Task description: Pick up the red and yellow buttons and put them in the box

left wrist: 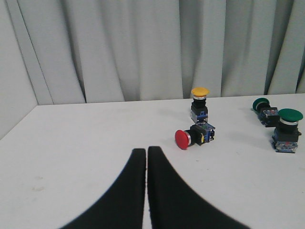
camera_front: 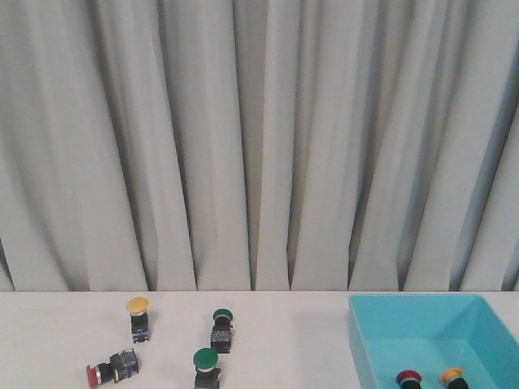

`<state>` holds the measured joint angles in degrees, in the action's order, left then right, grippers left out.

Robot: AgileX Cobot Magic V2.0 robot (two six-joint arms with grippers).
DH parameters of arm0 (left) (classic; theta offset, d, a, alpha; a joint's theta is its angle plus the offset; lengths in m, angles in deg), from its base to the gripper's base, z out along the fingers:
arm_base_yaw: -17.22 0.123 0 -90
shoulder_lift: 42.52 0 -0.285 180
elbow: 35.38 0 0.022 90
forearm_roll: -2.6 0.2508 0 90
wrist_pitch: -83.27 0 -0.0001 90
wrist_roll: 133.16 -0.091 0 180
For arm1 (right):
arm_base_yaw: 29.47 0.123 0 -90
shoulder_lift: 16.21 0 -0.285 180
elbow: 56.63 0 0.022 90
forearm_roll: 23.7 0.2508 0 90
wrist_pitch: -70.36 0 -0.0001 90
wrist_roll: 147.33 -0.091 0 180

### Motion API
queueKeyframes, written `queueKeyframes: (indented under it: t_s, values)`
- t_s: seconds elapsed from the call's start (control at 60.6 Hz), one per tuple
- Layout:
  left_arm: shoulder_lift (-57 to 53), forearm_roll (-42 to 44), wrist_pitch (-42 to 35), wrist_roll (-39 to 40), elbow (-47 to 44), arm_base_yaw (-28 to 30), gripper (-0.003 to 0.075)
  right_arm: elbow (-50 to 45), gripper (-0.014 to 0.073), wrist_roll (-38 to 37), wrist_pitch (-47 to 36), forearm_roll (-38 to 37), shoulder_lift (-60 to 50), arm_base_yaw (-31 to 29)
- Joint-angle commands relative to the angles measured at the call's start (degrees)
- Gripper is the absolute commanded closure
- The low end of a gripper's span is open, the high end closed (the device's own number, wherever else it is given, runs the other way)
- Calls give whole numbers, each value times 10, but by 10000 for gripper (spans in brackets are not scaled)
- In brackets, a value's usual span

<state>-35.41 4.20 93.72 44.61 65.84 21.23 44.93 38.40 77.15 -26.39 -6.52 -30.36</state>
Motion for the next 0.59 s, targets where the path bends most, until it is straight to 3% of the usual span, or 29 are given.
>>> queueKeyframes:
  t_s: [0.0,0.214,0.577]
  values:
    - [-8,-3,-40,-1,-6,-3,726,-13,602,-25,-53,-8,-27,9]
    - [-8,-3,-40,-1,-6,-3,726,-13,602,-61,-38,-52,-36,21]
    - [-8,-3,-40,-1,-6,-3,726,-13,602,-63,-38,-47,-36,21]
